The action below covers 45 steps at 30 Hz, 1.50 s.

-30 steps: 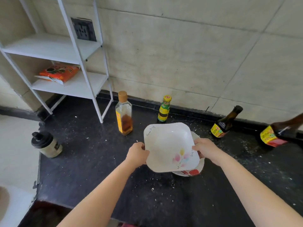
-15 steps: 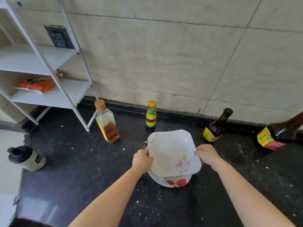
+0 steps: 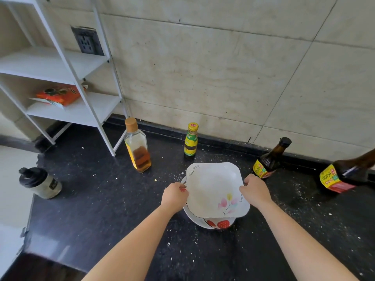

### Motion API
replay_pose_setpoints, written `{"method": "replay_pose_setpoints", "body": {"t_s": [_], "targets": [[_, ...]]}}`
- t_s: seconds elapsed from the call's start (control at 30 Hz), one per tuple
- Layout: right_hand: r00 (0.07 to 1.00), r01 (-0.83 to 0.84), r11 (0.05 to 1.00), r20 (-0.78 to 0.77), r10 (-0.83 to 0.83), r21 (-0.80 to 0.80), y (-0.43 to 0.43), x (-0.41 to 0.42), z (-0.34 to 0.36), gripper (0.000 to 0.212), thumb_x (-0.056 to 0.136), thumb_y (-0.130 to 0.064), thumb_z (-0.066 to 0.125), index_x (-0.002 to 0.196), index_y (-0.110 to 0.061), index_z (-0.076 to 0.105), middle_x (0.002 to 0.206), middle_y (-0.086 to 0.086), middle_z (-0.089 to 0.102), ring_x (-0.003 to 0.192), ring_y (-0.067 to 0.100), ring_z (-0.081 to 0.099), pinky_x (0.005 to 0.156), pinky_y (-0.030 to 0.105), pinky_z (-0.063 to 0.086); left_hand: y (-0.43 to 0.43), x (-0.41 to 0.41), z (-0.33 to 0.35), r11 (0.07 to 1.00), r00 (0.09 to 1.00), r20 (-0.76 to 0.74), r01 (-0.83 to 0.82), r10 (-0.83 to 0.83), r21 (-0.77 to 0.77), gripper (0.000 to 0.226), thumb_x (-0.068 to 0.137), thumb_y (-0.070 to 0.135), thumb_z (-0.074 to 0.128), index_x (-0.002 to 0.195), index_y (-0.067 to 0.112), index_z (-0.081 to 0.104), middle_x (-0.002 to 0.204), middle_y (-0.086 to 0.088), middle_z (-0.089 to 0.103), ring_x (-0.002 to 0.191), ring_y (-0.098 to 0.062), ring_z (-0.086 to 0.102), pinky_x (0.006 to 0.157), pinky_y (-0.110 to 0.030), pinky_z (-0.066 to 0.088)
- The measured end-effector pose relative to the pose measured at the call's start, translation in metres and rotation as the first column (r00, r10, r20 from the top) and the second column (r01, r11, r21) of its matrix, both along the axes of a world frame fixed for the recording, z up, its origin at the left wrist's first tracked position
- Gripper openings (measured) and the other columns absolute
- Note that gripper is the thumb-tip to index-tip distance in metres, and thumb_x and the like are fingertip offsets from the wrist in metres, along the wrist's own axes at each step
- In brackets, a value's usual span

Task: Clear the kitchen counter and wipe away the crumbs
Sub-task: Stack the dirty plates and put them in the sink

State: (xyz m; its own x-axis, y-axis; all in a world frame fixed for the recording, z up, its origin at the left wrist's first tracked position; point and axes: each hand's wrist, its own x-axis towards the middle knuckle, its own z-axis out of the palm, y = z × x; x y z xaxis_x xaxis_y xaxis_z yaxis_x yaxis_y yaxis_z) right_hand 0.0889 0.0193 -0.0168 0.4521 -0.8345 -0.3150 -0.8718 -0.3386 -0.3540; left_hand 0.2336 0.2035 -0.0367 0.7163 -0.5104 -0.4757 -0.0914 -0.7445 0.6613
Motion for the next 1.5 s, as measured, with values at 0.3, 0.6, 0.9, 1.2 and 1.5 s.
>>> {"method": "replay_pose_setpoints", "body": {"t_s": [0.3,0.6,0.9,1.2,1.5], "targets": [[0.871,-0.413,0.907,0.257,0.418,-0.078,0.078,0.092,0.005,0.025,0.088,-0.022,0.059,0.113,-0.015,0.055,0.117,0.001,0.056,0.107,0.02,0.054,0.082,0.029,0.043,0.08,0.042,0.018,0.924,0.916,0.174,-0.326,0.362,-0.201,0.029,0.092,0.017,0.05,0.12,0.018,0.057,0.102,0.003,0.061,0.082,-0.009,0.054,0.063,-0.017,0.042],[0.751,-0.655,0.751,0.186,0.634,0.082,0.272,0.181,-0.029,0.031,0.09,-0.033,0.058,0.117,-0.017,0.053,0.121,0.001,0.055,0.108,0.02,0.055,0.08,0.025,0.041,0.268,0.068,-0.003,0.816,0.78,0.27,-0.576,0.564,-0.041,0.03,0.094,0.023,0.048,0.122,0.014,0.054,0.122,-0.006,0.057,0.106,-0.021,0.058,0.09,-0.032,0.045],[0.678,-0.731,0.634,0.17,0.715,0.252,0.452,0.269,-0.048,0.037,0.092,-0.034,0.054,0.125,-0.018,0.05,0.126,0.001,0.052,0.113,0.018,0.052,0.094,0.032,0.047,0.458,0.122,-0.028,0.751,0.667,0.446,-0.66,0.597,-0.017,0.036,0.09,0.016,0.052,0.124,0.007,0.053,0.129,-0.014,0.047,0.12,-0.03,0.039,0.1,-0.04,0.033],[0.669,-0.724,0.539,0.246,0.701,0.431,0.584,0.33,-0.059,0.04,0.091,-0.038,0.052,0.124,-0.016,0.053,0.126,0.004,0.057,0.11,0.022,0.054,0.09,0.033,0.046,0.576,0.178,-0.034,0.532,0.502,0.451,-0.844,0.738,0.069,0.058,0.084,0.022,0.057,0.137,0.009,0.038,0.145,-0.019,0.031,0.132,-0.038,0.023,0.107,-0.052,0.024],[0.846,-0.509,0.521,0.286,0.451,0.685,0.601,0.348,-0.058,0.016,0.091,-0.009,0.049,0.104,-0.018,0.054,0.1,0.002,0.062,0.071,0.014,0.056,0.052,0.019,0.046,0.595,0.21,-0.038,0.294,0.296,0.051,-0.955,0.954,0.048,0.045,0.09,0.031,0.049,0.128,0.008,0.041,0.114,-0.016,0.059,0.103,-0.038,0.055,0.099,-0.048,0.038]]}}
